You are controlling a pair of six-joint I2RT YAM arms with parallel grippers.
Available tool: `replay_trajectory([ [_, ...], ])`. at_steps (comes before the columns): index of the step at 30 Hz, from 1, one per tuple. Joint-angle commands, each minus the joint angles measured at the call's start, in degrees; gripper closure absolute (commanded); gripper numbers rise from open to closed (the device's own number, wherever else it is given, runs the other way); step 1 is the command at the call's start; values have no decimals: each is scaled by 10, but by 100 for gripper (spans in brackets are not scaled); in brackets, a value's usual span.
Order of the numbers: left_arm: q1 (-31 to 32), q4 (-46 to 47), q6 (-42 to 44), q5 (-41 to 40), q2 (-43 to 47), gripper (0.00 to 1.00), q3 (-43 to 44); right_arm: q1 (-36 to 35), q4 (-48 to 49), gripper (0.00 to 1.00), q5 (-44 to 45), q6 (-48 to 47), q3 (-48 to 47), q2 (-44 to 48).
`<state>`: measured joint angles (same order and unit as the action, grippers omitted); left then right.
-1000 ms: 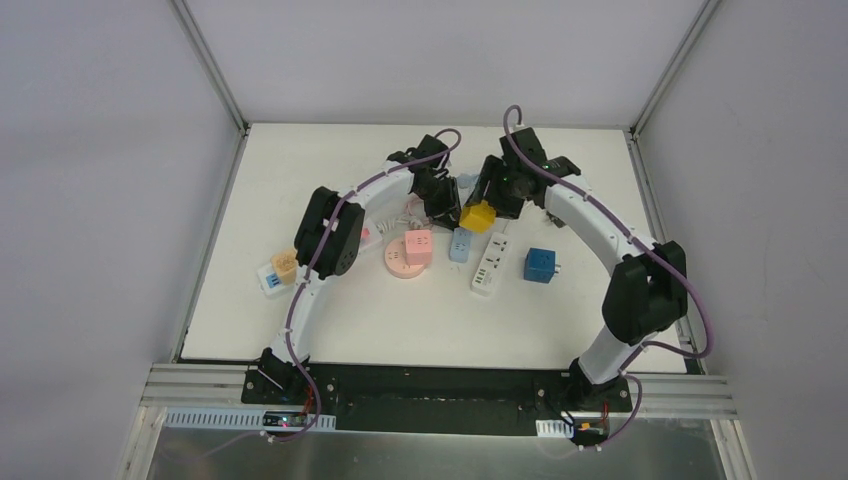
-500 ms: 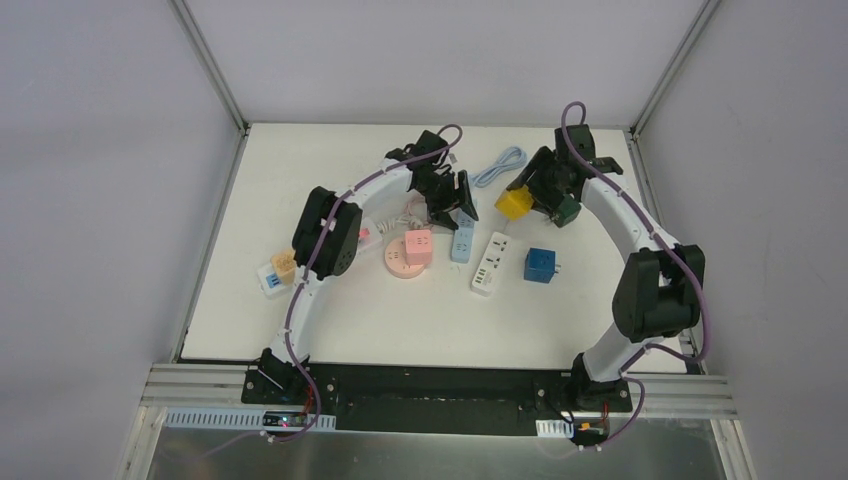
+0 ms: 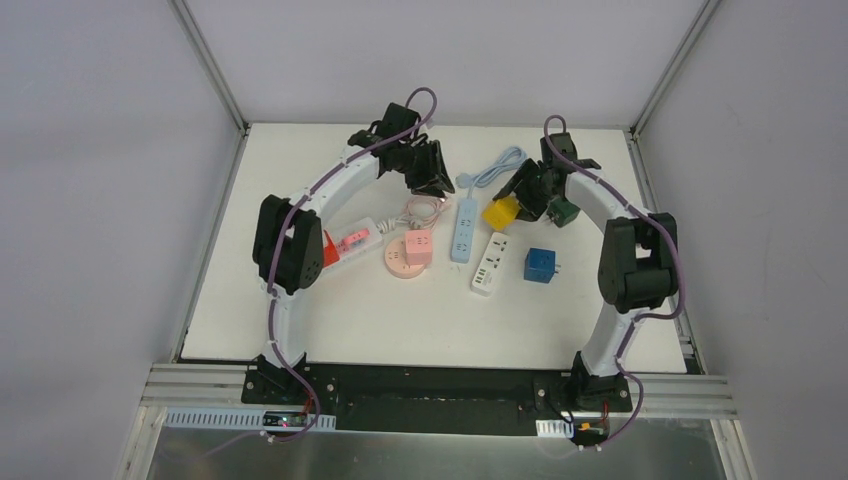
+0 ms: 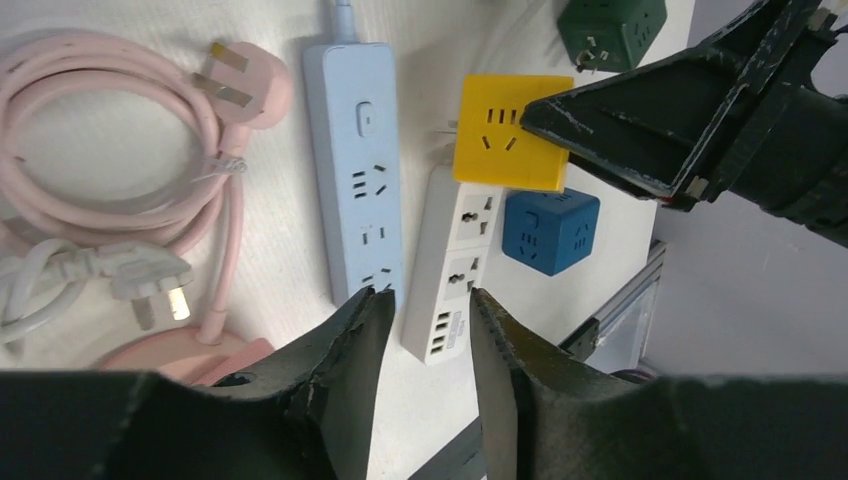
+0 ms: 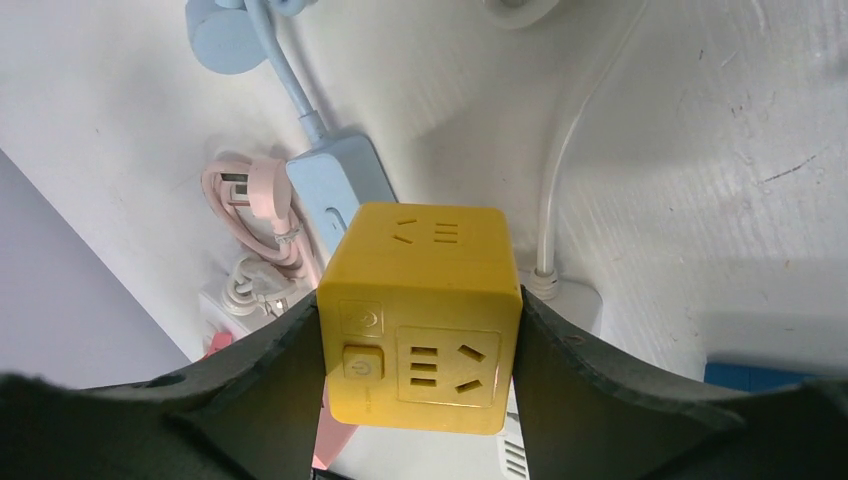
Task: Pull the plug off the socket
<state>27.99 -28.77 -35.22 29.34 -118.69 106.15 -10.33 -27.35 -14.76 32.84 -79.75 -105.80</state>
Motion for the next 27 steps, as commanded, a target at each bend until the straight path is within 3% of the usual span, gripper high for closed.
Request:
replay_trajectory([
  [1,-19,-4,14,-10,34,66,-29,4,27,100,-22,9,-40,-8],
  [9,-56,-19,14,-17,50,79,-51,7,31,100,-28,4,-54,-34],
  [14,-67,-31,21,-24,60,99,-61,10,31,100,-16,-2,-60,-45],
  [19,-73,-33,22,-28,71,100,-75,13,27,100,-9,-11,-63,-52],
  [22,-74,-35,26,-36,80,100,-83,14,25,88,-8,-17,-62,-54],
  [27,-74,-52,28,-72,96,100,-97,14,20,52,10,-24,-59,-55],
])
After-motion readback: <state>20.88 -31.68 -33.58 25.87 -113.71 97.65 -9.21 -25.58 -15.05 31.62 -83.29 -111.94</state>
